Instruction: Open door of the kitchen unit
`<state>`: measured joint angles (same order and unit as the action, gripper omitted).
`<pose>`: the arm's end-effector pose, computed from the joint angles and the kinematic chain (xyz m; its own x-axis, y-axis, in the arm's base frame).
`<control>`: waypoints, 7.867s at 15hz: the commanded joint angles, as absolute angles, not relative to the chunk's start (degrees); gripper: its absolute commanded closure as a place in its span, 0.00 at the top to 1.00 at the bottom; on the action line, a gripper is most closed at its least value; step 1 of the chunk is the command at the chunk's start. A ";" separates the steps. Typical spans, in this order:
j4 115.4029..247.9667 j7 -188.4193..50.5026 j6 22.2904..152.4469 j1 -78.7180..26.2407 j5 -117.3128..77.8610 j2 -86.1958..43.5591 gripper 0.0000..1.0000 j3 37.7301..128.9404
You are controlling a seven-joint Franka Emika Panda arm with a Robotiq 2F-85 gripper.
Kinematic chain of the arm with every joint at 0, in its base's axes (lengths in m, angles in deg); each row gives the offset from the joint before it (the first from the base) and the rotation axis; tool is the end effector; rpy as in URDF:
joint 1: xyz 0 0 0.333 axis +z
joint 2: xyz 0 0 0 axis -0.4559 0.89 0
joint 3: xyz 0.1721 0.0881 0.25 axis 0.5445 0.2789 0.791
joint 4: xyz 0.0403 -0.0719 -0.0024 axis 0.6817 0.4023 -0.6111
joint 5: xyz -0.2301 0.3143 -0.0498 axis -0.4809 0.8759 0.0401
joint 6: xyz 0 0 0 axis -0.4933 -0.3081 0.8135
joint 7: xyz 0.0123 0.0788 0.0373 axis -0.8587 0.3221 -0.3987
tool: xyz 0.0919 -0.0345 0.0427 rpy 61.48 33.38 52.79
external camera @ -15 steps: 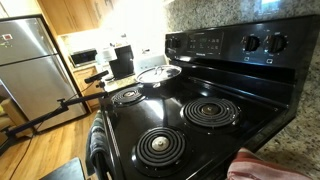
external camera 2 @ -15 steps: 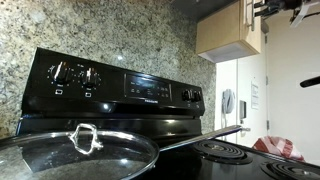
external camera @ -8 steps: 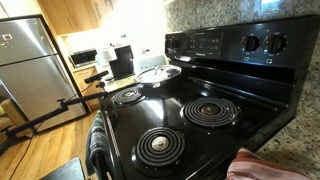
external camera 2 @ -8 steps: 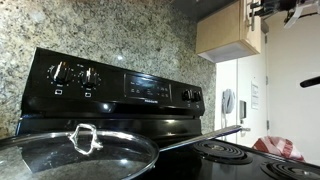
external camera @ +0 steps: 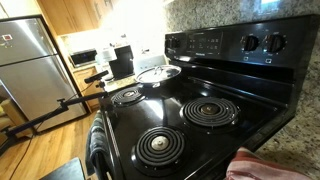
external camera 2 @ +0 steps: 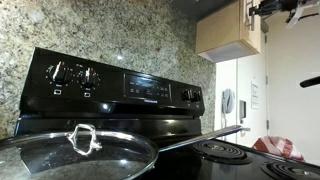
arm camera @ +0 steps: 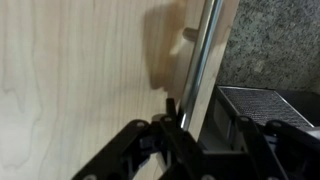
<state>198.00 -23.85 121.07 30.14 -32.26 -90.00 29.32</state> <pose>0.4142 -0.2932 0.7770 -0.0501 0.2269 0.9726 0.1257 -0.9647 0.2315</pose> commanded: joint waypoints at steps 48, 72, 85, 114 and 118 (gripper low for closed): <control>218.33 -47.12 152.42 -17.10 -28.27 -80.60 1.00 54.39; 221.02 -51.39 150.73 -47.35 -14.29 -64.50 1.00 84.95; 225.69 -53.44 150.74 -56.45 -8.85 -72.01 1.00 91.01; 218.49 -75.72 146.44 -108.20 27.16 -80.12 1.00 135.85; 214.88 -77.14 144.72 -115.55 28.87 -81.46 1.00 139.75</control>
<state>218.05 -75.04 148.00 -109.70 26.80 -79.24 136.89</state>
